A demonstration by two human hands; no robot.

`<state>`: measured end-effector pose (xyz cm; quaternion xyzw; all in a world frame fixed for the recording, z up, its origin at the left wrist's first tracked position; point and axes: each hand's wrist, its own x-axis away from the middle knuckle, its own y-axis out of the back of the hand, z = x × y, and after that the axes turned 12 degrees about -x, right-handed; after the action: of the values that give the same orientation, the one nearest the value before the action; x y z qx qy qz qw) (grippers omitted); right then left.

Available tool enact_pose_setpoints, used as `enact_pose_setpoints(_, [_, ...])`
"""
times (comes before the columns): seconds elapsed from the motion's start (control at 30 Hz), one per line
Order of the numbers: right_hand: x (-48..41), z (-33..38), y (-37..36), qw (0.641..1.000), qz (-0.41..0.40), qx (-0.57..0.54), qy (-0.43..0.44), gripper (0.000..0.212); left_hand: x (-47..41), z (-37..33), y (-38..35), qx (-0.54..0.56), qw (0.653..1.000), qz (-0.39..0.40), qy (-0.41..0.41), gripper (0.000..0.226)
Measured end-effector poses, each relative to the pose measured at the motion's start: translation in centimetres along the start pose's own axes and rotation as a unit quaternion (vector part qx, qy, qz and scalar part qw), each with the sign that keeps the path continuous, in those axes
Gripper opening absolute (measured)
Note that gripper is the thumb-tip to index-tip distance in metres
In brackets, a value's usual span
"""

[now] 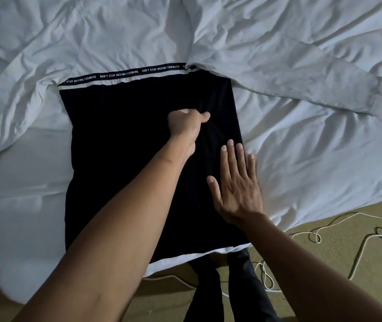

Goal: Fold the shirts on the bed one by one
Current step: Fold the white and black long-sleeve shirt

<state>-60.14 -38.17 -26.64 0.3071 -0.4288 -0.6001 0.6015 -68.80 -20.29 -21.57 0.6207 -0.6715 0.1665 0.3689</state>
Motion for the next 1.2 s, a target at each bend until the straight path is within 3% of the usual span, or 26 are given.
enact_pose_setpoints(0.07, [0.0, -0.1, -0.2, 1.0, -0.004, -0.003, 0.001, 0.075, -0.2, -0.4, -0.1, 0.041, 0.999, 0.008, 0.001, 0.019])
enact_pose_setpoints(0.17, [0.0, -0.2, -0.4, 1.0, -0.004, -0.003, -0.002, 0.075, -0.7, -1.3, -0.4, 0.005, 0.999, 0.018, -0.026, 0.014])
enact_pose_setpoints(0.23, [0.0, -0.2, -0.6, 1.0, -0.004, -0.002, -0.003, 0.075, -1.9, -1.7, -0.2, 0.013, 0.998, -0.03, -0.052, 0.017])
enact_pose_setpoints(0.3, [-0.1, -0.3, -0.7, 1.0, -0.009, -0.005, 0.0, 0.075, -3.7, -1.9, 0.5, 0.041, 0.993, -0.094, -0.058, 0.035])
enact_pose_setpoints(0.37, [-0.1, -0.5, -0.9, 1.0, -0.011, -0.004, 0.0, 0.075, -5.3, -1.6, 1.0, 0.029, 0.978, -0.185, -0.096, 0.034])
enact_pose_setpoints(0.47, [-0.2, -0.6, -1.3, 1.0, -0.007, 0.003, -0.008, 0.075, -5.0, 0.3, 0.5, -0.13, 0.898, -0.291, -0.304, 0.034])
enact_pose_setpoints(0.53, [-0.3, -0.6, -1.5, 1.0, -0.005, 0.005, -0.01, 0.076, -3.9, 2.8, -0.4, -0.256, 0.81, -0.233, -0.473, 0.038])
enact_pose_setpoints(0.57, [-0.3, -0.6, -1.5, 1.0, -0.004, 0.007, -0.009, 0.076, -3.6, 4.1, -0.6, -0.34, 0.764, -0.178, -0.519, 0.042])
enact_pose_setpoints(0.67, [-0.3, -0.7, -1.6, 1.0, -0.001, 0.013, -0.008, 0.075, -3.9, 6.7, 0.6, -0.571, 0.639, -0.087, -0.508, 0.057])
enact_pose_setpoints(0.73, [-0.4, -0.8, -1.7, 1.0, -0.001, 0.011, -0.009, 0.075, -5.0, 6.8, 2.0, -0.612, 0.622, -0.101, -0.478, 0.061])
enact_pose_setpoints(0.9, [-0.4, -0.4, -1.2, 1.0, 0.006, 0.001, -0.014, 0.073, -5.7, 5.0, 2.5, -0.573, 0.681, -0.139, -0.435, 0.057])
enact_pose_setpoints(0.97, [-0.3, -0.3, -0.5, 1.0, 0.009, -0.018, -0.013, 0.072, -4.8, 3.6, 1.8, -0.461, 0.728, -0.186, -0.472, 0.04])
enact_pose_setpoints(1.0, [-0.2, -0.2, 0.1, 0.999, 0.011, -0.037, -0.012, 0.071, -4.3, 2.7, 1.3, -0.393, 0.768, -0.193, -0.468, 0.032])
enact_pose_setpoints(1.03, [-0.2, 0.0, 0.7, 0.998, 0.014, -0.063, -0.015, 0.07, -3.6, 1.6, 0.8, -0.326, 0.82, -0.177, -0.436, 0.028])
enact_pose_setpoints(1.1, [-0.9, 0.1, 2.6, 0.993, 0.002, -0.115, -0.024, 0.069, -2.7, -1.2, -0.8, -0.213, 0.928, -0.104, -0.288, 0.026])
enact_pose_setpoints(1.13, [-1.6, 0.1, 3.8, 0.99, -0.021, -0.136, -0.026, 0.067, -2.5, -2.3, -1.6, -0.156, 0.964, -0.07, -0.202, 0.026])
enact_pose_setpoints(1.2, [-4.1, -0.8, 6.4, 0.984, -0.071, -0.157, -0.039, 0.056, -2.8, -4.2, -3.4, -0.042, 0.998, -0.012, -0.055, 0.024])
